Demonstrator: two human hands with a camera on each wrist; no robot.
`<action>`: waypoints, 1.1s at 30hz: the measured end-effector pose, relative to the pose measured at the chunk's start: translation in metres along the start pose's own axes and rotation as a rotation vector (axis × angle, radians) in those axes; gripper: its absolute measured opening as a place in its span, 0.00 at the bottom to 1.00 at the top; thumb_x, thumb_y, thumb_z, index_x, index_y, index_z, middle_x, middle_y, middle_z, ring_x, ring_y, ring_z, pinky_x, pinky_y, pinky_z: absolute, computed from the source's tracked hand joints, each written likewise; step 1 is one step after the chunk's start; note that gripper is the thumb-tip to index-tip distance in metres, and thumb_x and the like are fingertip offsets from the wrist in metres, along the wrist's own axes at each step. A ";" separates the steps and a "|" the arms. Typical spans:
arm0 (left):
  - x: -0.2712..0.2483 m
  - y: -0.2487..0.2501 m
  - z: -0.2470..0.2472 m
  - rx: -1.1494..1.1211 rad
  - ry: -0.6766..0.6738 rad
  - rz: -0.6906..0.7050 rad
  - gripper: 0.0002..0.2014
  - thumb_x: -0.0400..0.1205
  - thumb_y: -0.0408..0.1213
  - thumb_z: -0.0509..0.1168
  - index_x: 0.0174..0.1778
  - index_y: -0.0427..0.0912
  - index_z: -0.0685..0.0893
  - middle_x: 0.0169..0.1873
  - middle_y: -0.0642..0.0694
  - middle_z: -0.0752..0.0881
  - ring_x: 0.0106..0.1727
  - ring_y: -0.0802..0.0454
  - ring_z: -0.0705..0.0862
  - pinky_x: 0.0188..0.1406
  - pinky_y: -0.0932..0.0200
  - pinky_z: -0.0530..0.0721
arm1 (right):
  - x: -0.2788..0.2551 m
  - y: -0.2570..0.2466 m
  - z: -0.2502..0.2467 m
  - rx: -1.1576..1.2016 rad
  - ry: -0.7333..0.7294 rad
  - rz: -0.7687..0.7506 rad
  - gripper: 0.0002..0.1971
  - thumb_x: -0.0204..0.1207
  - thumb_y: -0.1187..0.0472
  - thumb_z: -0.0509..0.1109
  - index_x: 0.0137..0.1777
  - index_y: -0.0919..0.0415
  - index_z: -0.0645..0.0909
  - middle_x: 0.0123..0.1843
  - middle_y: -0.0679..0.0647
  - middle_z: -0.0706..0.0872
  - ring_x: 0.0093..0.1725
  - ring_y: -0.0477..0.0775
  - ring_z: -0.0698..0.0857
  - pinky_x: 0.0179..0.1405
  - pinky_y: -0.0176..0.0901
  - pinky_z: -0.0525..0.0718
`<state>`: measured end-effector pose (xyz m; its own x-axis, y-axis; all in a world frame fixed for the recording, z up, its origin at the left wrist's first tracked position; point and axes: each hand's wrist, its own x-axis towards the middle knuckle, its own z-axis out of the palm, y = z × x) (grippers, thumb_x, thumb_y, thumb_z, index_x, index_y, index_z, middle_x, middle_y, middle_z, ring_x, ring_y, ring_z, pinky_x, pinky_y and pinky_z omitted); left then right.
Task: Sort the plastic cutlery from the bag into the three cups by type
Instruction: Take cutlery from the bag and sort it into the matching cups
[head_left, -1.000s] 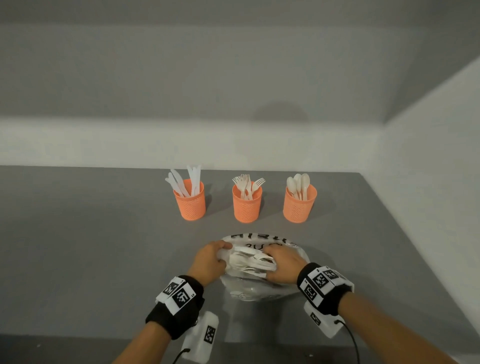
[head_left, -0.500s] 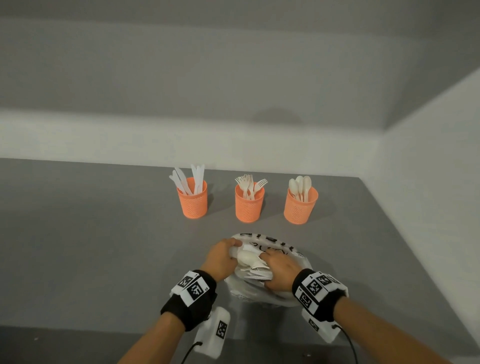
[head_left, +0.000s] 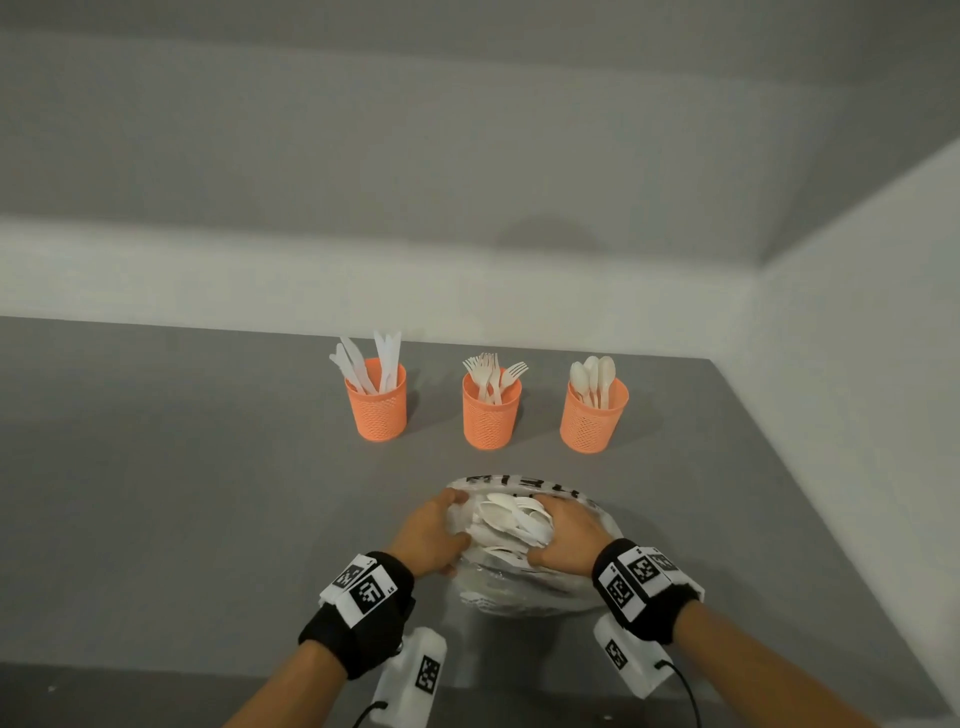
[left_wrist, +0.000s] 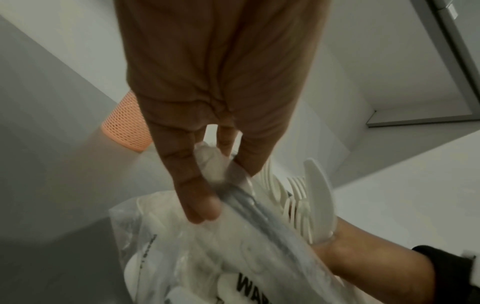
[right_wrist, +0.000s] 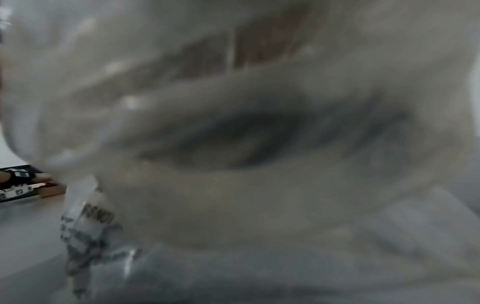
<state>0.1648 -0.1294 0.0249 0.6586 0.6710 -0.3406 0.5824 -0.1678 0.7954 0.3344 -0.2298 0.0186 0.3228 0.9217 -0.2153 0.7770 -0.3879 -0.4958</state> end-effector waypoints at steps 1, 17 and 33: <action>0.001 0.002 0.002 -0.022 0.000 0.000 0.25 0.80 0.26 0.61 0.73 0.43 0.67 0.52 0.42 0.77 0.26 0.54 0.80 0.24 0.65 0.84 | 0.000 0.001 -0.002 0.007 0.003 0.006 0.26 0.61 0.56 0.74 0.62 0.52 0.78 0.59 0.49 0.85 0.58 0.52 0.83 0.57 0.41 0.78; 0.034 0.060 0.074 -0.326 0.014 0.015 0.26 0.81 0.21 0.58 0.75 0.39 0.65 0.44 0.44 0.79 0.26 0.55 0.84 0.37 0.55 0.88 | -0.004 0.040 -0.053 0.702 0.449 0.084 0.15 0.70 0.69 0.74 0.56 0.59 0.79 0.42 0.53 0.86 0.43 0.52 0.85 0.44 0.38 0.84; 0.035 0.107 0.069 -1.130 0.111 -0.218 0.16 0.86 0.43 0.53 0.42 0.37 0.79 0.33 0.44 0.76 0.36 0.51 0.75 0.42 0.57 0.78 | 0.031 -0.001 -0.083 1.238 0.718 0.004 0.24 0.64 0.60 0.81 0.59 0.64 0.79 0.49 0.66 0.84 0.46 0.63 0.86 0.49 0.60 0.87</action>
<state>0.2833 -0.1734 0.0637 0.5183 0.6754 -0.5247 -0.1168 0.6636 0.7389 0.3892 -0.1999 0.0823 0.8125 0.5797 0.0610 -0.0673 0.1972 -0.9780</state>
